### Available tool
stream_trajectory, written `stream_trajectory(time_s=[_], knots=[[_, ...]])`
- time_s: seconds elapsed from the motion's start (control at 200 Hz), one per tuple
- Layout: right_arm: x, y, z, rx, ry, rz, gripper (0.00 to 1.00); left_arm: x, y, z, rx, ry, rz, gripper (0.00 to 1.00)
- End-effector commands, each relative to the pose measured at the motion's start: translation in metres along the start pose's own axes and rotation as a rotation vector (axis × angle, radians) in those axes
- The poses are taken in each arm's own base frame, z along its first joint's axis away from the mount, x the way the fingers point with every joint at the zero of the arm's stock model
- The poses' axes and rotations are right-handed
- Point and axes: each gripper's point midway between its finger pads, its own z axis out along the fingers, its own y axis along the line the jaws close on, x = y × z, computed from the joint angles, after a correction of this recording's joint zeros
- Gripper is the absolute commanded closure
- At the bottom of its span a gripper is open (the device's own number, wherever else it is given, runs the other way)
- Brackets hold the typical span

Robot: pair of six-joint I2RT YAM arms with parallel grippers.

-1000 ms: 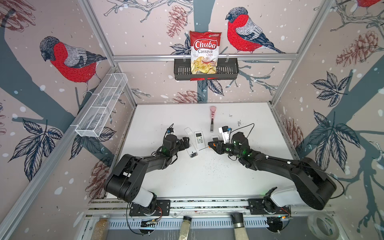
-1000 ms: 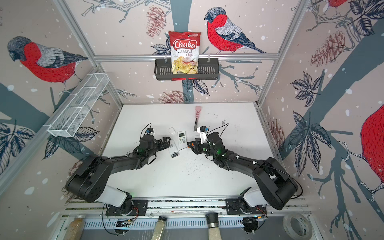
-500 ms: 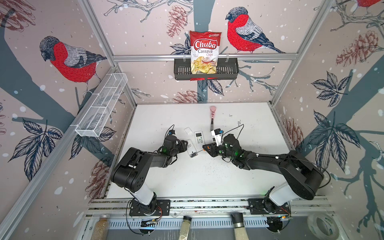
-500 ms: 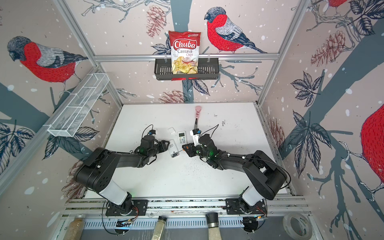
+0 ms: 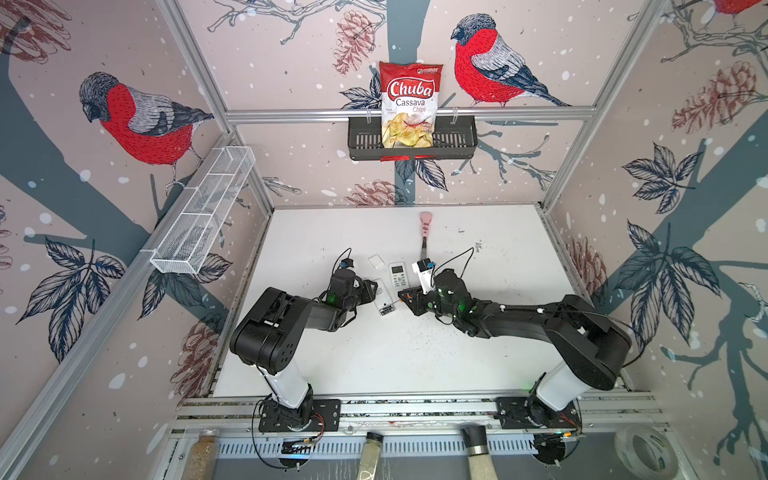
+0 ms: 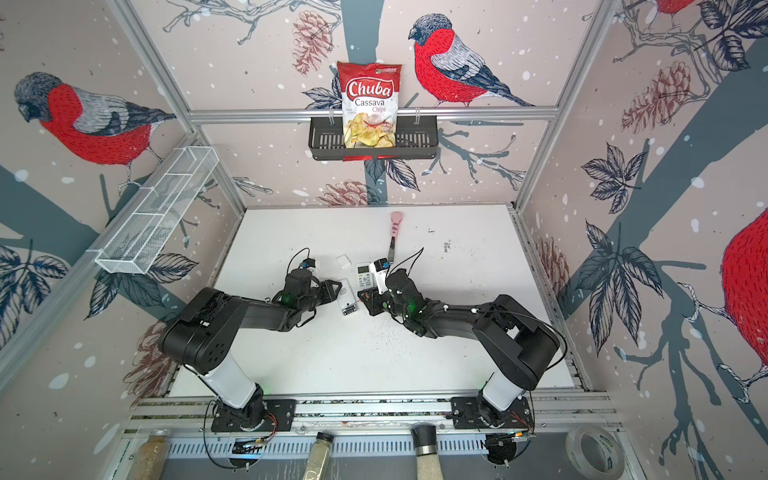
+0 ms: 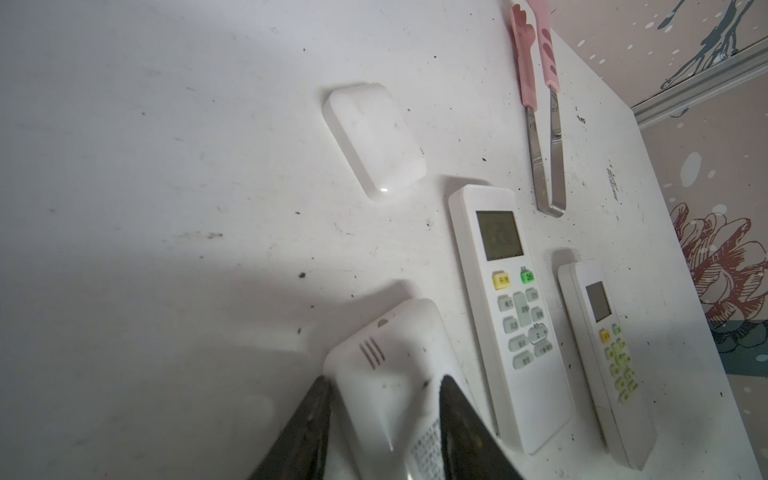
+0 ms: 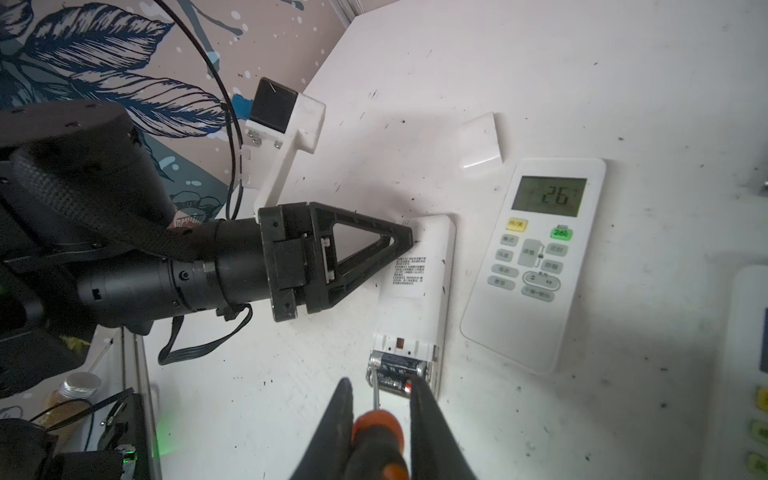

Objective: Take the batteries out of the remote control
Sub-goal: 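Insert the screwdriver tip into the battery compartment with the right gripper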

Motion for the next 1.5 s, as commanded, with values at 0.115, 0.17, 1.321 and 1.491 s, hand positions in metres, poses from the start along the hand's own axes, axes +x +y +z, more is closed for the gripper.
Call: stream_trajectory(time_s=[0.115, 0.17, 1.321, 1.491], knots=[[0.001, -0.002, 0.004, 0.058, -0.004, -0.057, 1.0, 0.005, 0.003, 0.002, -0.003, 0.02, -0.004, 0.62], [0.002, -0.002, 0.005, 0.077, -0.001, -0.079, 1.0, 0.006, 0.004, 0.003, -0.003, 0.022, -0.006, 0.63], [0.026, -0.013, -0.002, 0.334, -0.174, -0.106, 1.0, 0.012, 0.006, 0.005, -0.004, 0.042, -0.018, 0.72], [0.022, -0.007, 0.002, 0.288, -0.175, -0.065, 1.0, 0.01, 0.005, 0.004, -0.003, 0.038, -0.018, 0.72]])
